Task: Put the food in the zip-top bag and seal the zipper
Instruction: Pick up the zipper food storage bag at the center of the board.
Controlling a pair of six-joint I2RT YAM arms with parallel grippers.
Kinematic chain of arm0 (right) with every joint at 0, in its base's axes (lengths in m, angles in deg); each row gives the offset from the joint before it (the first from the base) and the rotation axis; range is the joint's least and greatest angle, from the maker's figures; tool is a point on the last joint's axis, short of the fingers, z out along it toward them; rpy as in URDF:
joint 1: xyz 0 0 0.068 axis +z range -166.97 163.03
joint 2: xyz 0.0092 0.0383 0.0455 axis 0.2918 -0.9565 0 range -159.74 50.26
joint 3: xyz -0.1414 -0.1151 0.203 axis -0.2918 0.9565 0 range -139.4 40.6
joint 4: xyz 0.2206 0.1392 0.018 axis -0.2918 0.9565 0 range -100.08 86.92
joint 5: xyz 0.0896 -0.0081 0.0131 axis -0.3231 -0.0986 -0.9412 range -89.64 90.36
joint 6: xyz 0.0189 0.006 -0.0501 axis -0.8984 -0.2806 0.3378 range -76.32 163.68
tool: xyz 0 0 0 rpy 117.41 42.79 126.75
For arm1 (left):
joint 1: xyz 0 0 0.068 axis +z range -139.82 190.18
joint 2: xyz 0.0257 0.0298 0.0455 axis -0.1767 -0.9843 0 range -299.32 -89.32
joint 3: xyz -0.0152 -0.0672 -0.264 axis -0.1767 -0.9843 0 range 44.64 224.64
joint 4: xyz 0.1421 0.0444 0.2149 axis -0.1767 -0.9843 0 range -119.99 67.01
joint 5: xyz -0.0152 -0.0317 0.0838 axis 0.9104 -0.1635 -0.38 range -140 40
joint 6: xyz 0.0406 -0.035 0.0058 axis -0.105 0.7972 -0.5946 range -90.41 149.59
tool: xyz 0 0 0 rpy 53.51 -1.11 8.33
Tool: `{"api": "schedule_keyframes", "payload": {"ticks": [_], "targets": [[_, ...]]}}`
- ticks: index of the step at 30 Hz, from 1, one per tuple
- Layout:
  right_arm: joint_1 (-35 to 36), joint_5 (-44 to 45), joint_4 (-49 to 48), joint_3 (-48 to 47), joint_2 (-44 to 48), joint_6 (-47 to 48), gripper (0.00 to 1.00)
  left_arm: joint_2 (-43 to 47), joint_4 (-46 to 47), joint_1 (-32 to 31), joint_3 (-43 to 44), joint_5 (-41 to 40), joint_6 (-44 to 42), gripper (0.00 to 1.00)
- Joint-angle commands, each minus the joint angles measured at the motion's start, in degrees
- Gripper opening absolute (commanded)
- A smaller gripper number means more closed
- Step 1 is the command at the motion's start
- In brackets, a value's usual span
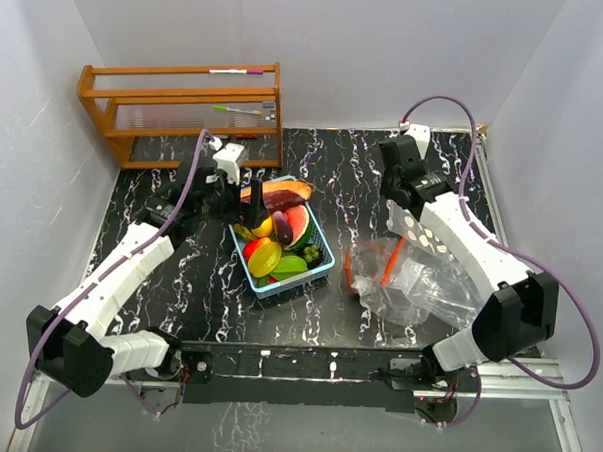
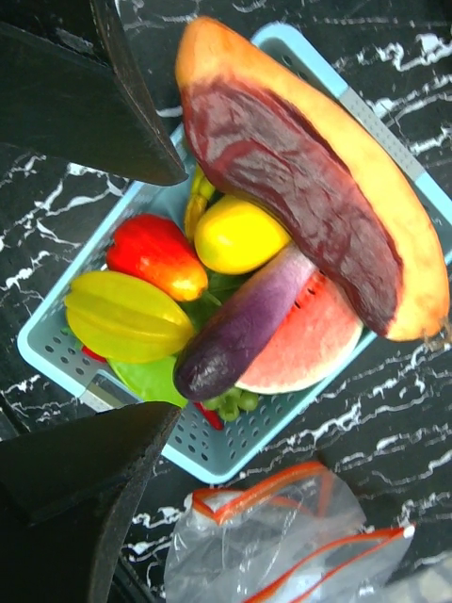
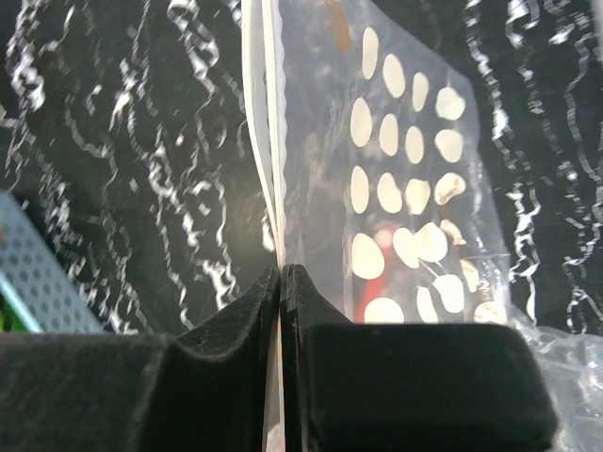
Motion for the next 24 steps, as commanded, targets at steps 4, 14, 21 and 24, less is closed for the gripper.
{"api": "schedule_keyframes", "payload": {"ticks": [4,14,21,24], "targets": [[-0.24,-19.44,-7.95,1.72,8.92,0.99,0.08,-1.85,8.61,-0.08,-0.28,12.79,8.83,0.97],[-0.13,-32.22,-16.25,11.93,20.33,0.93,0.08,-2.11,41.89,0.05,-9.35,27.35,33.31,0.95],[0.54,-36.38,-19.83,16.88,23.50,-2.14,0.08,-5.78,48.45,-0.15,-8.46,23.48,39.48,0.83],[1.32,-36.52,-21.08,17.92,23.94,-3.31,0.08,-8.28,51.59,-0.44,-8.14,22.77,41.98,0.75]]}}
